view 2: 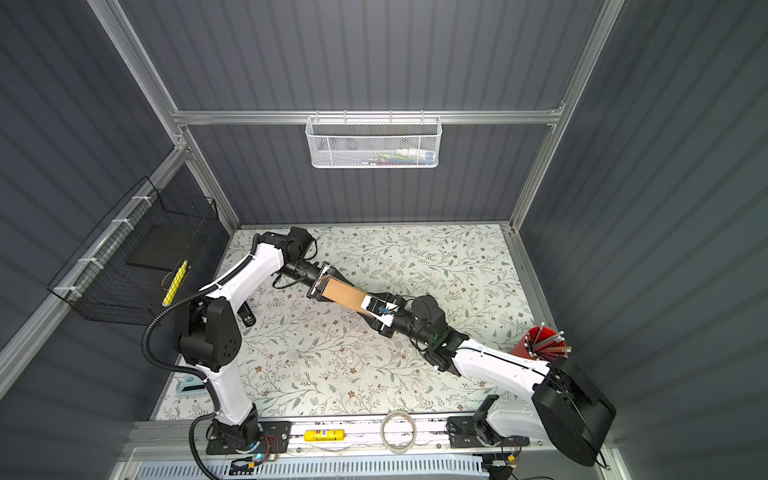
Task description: Fold the paper box
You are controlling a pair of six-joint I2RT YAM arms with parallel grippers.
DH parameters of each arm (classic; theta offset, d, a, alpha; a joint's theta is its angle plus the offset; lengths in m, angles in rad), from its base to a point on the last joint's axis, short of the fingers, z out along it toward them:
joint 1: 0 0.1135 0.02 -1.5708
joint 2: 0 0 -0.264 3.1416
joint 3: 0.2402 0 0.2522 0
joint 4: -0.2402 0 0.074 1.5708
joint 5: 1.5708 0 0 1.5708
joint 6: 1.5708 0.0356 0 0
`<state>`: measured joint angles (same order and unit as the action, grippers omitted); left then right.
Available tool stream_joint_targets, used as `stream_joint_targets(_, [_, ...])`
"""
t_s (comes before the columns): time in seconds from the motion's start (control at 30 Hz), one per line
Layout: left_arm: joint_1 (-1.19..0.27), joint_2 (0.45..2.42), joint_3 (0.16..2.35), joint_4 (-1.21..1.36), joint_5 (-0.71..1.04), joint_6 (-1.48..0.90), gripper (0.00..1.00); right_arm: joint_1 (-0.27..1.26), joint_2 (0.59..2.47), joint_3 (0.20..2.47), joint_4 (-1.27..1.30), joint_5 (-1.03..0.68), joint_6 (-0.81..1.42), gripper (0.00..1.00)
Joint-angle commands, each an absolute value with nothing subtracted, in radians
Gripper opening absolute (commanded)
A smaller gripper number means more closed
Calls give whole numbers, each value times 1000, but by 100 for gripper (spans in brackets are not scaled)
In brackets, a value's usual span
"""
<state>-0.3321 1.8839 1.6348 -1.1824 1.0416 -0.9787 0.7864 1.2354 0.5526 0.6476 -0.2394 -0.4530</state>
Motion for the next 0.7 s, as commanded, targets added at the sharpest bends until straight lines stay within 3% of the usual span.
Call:
stream_joint_targets(0.0, [-328, 1894, 1672, -1235, 1067, -911, 56, 787, 1232, 575, 631, -224, -440, 46])
stream_joint_targets(0.67, [-205, 1924, 1748, -1366, 1016, -755, 62, 787, 1191, 555, 604, -192, -431, 43])
